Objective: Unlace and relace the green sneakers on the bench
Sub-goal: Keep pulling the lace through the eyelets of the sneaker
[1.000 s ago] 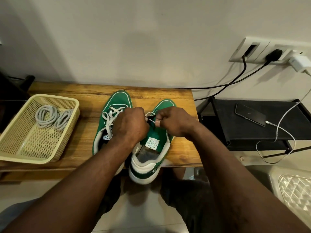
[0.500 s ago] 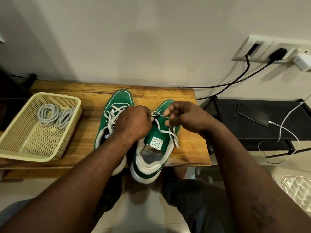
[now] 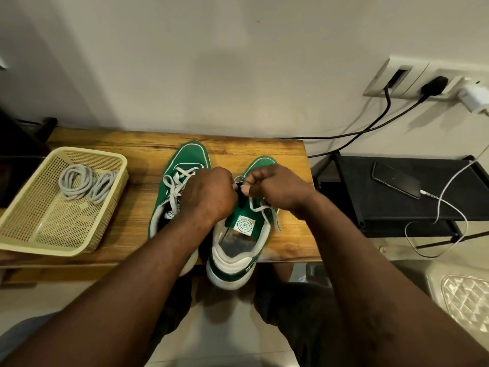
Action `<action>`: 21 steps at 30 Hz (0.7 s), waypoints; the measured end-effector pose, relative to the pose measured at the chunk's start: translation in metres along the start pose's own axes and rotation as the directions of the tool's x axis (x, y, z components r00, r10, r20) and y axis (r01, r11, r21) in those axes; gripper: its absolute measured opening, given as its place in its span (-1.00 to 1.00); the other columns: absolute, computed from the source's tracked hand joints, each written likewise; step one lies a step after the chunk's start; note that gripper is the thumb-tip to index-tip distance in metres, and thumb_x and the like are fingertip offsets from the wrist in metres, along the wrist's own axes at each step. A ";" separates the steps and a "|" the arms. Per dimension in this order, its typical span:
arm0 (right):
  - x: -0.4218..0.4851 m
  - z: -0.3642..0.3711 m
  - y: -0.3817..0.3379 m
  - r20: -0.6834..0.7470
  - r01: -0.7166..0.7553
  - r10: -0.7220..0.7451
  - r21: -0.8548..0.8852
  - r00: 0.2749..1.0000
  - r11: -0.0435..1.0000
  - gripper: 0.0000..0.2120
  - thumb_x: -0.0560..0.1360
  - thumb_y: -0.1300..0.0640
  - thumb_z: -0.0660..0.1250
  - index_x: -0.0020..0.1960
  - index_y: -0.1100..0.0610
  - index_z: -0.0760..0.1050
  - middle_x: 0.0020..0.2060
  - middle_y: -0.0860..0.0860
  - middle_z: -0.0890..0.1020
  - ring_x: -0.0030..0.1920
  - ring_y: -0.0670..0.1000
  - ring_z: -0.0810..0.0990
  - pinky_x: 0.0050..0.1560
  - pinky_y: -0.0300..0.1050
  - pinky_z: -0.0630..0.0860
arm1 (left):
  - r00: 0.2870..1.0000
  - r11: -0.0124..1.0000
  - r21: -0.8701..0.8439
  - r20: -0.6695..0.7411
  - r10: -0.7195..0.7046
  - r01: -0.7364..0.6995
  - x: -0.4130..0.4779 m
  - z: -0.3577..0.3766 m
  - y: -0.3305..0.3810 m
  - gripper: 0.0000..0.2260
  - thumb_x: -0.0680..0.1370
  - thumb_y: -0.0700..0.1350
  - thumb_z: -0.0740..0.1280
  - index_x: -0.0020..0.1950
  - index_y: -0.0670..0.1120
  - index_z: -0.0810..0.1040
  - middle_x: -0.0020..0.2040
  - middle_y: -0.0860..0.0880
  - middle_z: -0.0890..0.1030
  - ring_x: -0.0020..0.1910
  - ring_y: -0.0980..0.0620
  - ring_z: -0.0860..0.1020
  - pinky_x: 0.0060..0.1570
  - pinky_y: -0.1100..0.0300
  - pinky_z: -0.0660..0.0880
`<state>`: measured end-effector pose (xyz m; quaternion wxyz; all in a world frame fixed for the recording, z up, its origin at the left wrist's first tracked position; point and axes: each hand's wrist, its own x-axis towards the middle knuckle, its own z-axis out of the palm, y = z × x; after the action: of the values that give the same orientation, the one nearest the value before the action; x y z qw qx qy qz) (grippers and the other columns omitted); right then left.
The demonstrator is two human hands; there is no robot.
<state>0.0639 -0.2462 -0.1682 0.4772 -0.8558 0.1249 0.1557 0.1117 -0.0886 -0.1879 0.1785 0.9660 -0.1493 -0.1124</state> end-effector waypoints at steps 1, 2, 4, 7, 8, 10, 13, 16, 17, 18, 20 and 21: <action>-0.006 -0.009 -0.002 0.062 0.050 -0.058 0.130 0.996 0.990 -0.90 0.58 0.26 0.41 -0.10 0.18 0.66 -0.23 -0.03 0.71 -0.17 -0.01 0.63 -0.08 -0.02 0.56 | 1.000 1.000 0.018 -0.002 0.006 -0.006 0.000 0.000 0.000 -0.88 0.60 0.00 0.43 0.03 0.01 0.73 -0.12 -0.09 0.68 -0.16 -0.13 0.61 -0.14 0.08 0.57; -0.012 -0.017 -0.003 0.108 0.123 -0.152 0.237 0.982 0.964 -0.90 0.59 0.29 0.39 -0.08 0.19 0.65 -0.22 -0.01 0.69 -0.15 -0.01 0.62 -0.07 -0.07 0.54 | 1.000 1.000 0.027 -0.006 0.013 -0.013 0.000 0.001 0.000 -0.86 0.60 0.01 0.42 0.04 -0.01 0.73 -0.12 -0.10 0.68 -0.17 -0.13 0.61 -0.15 0.08 0.56; -0.022 -0.028 -0.004 0.166 0.244 -0.347 0.445 0.923 0.862 -0.89 0.58 0.30 0.34 -0.07 0.18 0.61 -0.19 0.05 0.64 -0.12 0.04 0.58 -0.02 -0.09 0.51 | 1.000 0.999 0.036 -0.016 0.024 -0.023 0.001 0.001 -0.001 -0.84 0.61 0.02 0.42 0.06 -0.03 0.73 -0.09 -0.13 0.70 -0.16 -0.13 0.59 -0.16 0.11 0.52; -0.033 -0.042 0.000 0.227 0.233 -0.463 0.630 0.857 0.741 -0.93 0.53 0.22 0.34 -0.08 0.18 0.60 -0.18 0.10 0.57 -0.12 0.11 0.48 -0.04 -0.04 0.43 | 0.999 0.999 0.027 -0.015 0.030 -0.029 0.002 0.002 -0.001 -0.81 0.61 0.04 0.41 0.10 -0.02 0.74 -0.04 -0.12 0.72 -0.11 -0.13 0.62 -0.12 0.10 0.54; -0.034 -0.045 0.005 0.278 0.195 -0.445 0.621 0.851 0.759 -0.92 0.52 0.22 0.34 -0.06 0.19 0.61 -0.16 0.12 0.56 -0.10 0.15 0.46 -0.02 -0.01 0.42 | 0.999 0.999 0.024 -0.012 0.030 -0.030 0.002 0.002 -0.001 -0.80 0.62 0.05 0.40 0.10 -0.02 0.74 -0.04 -0.12 0.72 -0.09 -0.14 0.63 -0.09 0.09 0.57; -0.032 -0.050 0.014 0.363 0.100 -0.282 0.446 0.888 0.889 -0.90 0.50 0.23 0.36 -0.04 0.20 0.63 -0.11 0.13 0.62 -0.04 0.17 0.51 0.05 0.00 0.47 | 0.999 0.999 0.015 -0.005 0.032 -0.032 0.001 0.001 -0.001 -0.81 0.62 0.05 0.40 0.11 0.00 0.74 -0.02 -0.12 0.72 -0.06 -0.14 0.64 -0.06 0.08 0.58; -0.016 -0.044 0.030 0.129 -0.091 0.136 -0.306 0.982 0.948 -0.89 0.48 0.06 0.45 -0.07 0.11 0.66 -0.09 0.06 0.71 0.07 0.14 0.66 0.22 0.15 0.59 | 0.999 0.999 -0.027 0.010 0.039 -0.038 0.001 -0.001 -0.001 -0.84 0.62 0.01 0.40 0.13 0.04 0.73 0.02 -0.08 0.72 -0.05 -0.11 0.62 -0.08 0.12 0.51; -0.010 -0.037 0.032 -0.198 -0.248 0.176 -0.443 0.964 0.861 -0.74 0.31 -0.14 0.45 -0.08 -0.03 0.59 -0.03 0.00 0.67 0.09 0.17 0.62 0.22 0.36 0.55 | 0.999 0.998 -0.056 0.006 0.039 -0.039 0.001 -0.001 -0.001 -0.84 0.62 0.01 0.40 0.14 0.06 0.74 0.04 -0.06 0.73 -0.02 -0.10 0.64 -0.07 0.13 0.50; -0.010 -0.035 0.028 -0.262 -0.208 0.113 -0.371 0.959 0.905 -0.78 0.31 -0.08 0.45 -0.07 -0.06 0.57 0.02 -0.02 0.64 0.10 0.15 0.61 0.19 0.36 0.56 | 0.999 0.997 -0.058 0.003 0.041 -0.040 0.001 -0.001 -0.001 -0.84 0.62 0.01 0.40 0.14 0.06 0.74 0.04 -0.06 0.73 -0.01 -0.09 0.64 -0.08 0.14 0.49; -0.009 -0.032 0.024 -0.315 -0.133 0.021 -0.339 0.949 0.931 -0.81 0.33 0.02 0.44 -0.06 -0.07 0.55 0.05 -0.04 0.62 0.10 0.12 0.61 0.14 0.29 0.58 | 0.999 0.997 -0.057 0.003 0.044 -0.044 0.001 -0.001 -0.001 -0.84 0.63 0.01 0.39 0.14 0.06 0.74 0.04 -0.06 0.73 -0.02 -0.09 0.64 -0.09 0.15 0.47; -0.007 -0.020 0.009 -0.380 0.009 -0.142 -0.332 0.914 0.943 -0.83 0.41 0.14 0.44 -0.06 -0.08 0.55 -0.01 -0.06 0.63 0.04 0.06 0.61 0.01 0.01 0.58 | 0.999 0.998 -0.052 0.005 0.047 -0.046 0.002 -0.001 -0.002 -0.83 0.63 0.02 0.39 0.14 0.06 0.74 0.03 -0.07 0.73 -0.02 -0.10 0.64 -0.10 0.15 0.46; -0.005 -0.012 0.003 -0.383 0.034 -0.169 -0.335 0.908 0.942 -0.90 0.46 0.11 0.44 -0.07 -0.06 0.57 -0.07 -0.07 0.65 -0.01 0.03 0.62 -0.07 -0.07 0.55 | 0.999 0.998 -0.052 0.009 0.045 -0.045 0.003 -0.001 -0.002 -0.83 0.63 0.03 0.39 0.14 0.05 0.74 0.02 -0.07 0.73 -0.03 -0.10 0.64 -0.11 0.14 0.46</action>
<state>0.0599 -0.2577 -0.1630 0.3030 -0.9407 0.1490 -0.0326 0.1149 -0.0875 -0.1887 0.2049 0.9570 -0.1689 -0.1169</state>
